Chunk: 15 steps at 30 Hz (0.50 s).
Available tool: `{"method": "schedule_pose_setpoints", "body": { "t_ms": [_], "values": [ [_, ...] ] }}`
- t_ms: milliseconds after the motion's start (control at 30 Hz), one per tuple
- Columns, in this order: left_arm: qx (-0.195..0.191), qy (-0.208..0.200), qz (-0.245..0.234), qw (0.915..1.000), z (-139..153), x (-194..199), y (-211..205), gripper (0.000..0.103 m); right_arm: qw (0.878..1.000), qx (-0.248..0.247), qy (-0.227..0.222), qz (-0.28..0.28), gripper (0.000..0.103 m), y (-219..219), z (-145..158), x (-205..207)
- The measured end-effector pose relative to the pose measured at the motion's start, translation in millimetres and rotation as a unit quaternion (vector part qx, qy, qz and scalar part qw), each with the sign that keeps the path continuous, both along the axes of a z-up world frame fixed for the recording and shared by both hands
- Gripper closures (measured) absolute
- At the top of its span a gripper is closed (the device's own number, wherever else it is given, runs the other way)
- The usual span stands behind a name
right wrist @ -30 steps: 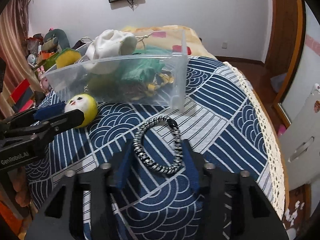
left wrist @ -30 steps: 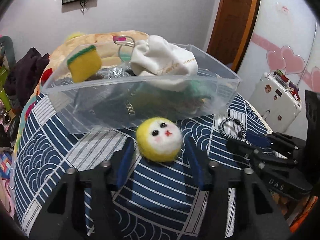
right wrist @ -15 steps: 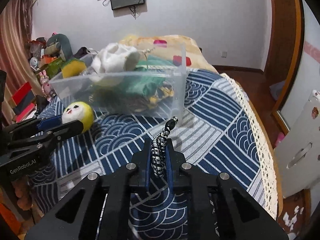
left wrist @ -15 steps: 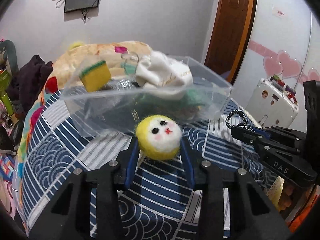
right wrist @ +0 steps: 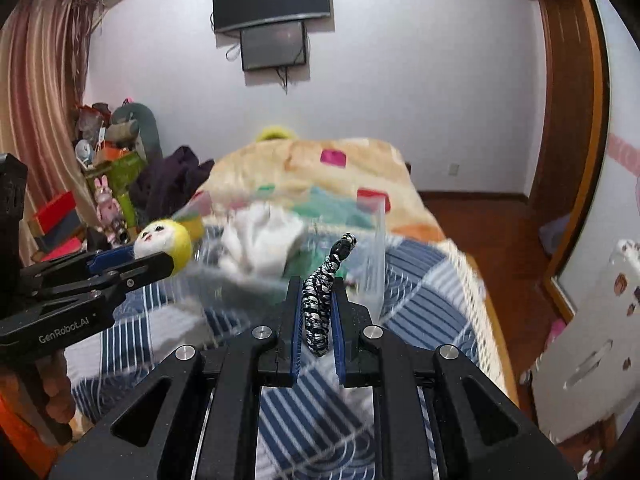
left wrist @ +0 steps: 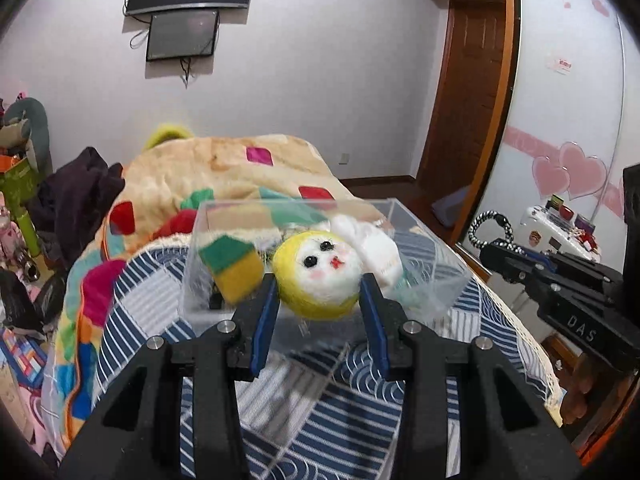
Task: Organize soft objects
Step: 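Drop the yellow plush ball into the box with the left gripper while the right gripper drops the braided bracelet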
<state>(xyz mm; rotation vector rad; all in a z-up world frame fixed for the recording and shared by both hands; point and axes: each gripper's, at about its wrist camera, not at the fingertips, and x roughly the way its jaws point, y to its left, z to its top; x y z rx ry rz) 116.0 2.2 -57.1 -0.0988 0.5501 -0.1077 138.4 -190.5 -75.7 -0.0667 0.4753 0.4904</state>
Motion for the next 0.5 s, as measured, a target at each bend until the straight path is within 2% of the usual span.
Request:
{"method": "schedule_pose_setpoints", "body": {
  "t_ms": [200, 500],
  "values": [
    [0.014, 0.013, 0.012, 0.9997, -9, 27, 1, 0.062, 1.000, 0.006, 0.003, -0.003, 0.091, 12, 4, 24],
    [0.026, 0.040, 0.021, 0.9987, -29, 46, 1, 0.062, 0.998, -0.009, 0.057, -0.001, 0.091, 30, -22, 56]
  ]
}}
